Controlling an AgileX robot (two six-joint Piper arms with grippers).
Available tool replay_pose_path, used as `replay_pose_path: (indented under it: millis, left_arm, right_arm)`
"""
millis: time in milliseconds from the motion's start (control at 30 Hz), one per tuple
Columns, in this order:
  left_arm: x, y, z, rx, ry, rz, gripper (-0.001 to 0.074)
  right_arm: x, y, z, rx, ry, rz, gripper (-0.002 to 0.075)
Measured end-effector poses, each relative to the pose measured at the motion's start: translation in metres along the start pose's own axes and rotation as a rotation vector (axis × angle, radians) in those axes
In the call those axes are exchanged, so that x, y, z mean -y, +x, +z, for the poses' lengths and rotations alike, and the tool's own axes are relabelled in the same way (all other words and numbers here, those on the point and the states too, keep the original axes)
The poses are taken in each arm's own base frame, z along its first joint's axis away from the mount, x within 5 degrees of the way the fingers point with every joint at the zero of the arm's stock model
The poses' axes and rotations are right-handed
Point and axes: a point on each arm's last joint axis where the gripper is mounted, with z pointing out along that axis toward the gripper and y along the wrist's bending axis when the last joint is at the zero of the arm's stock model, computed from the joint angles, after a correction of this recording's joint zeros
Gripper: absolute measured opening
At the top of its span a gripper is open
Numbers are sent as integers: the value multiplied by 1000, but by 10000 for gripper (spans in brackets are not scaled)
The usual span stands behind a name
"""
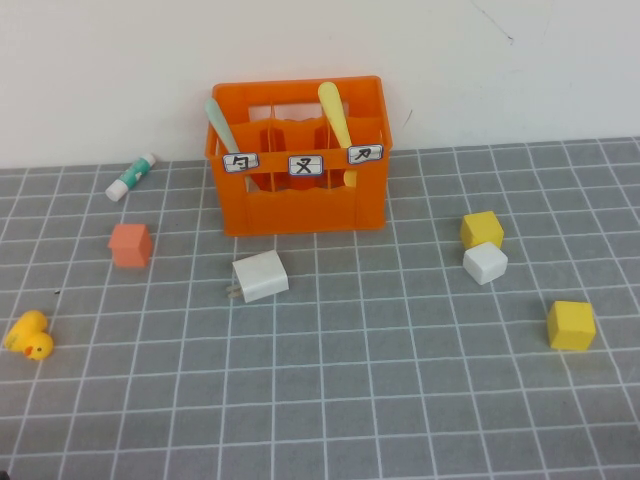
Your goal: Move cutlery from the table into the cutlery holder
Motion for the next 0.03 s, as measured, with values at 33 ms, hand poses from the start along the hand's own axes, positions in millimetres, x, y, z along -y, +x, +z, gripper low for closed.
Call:
replay_pose_path:
  millis: [33]
  left_arm:
    - [0, 0, 0, 0, 0, 0, -1]
  right_arm:
    - [0, 0, 0, 0, 0, 0, -3]
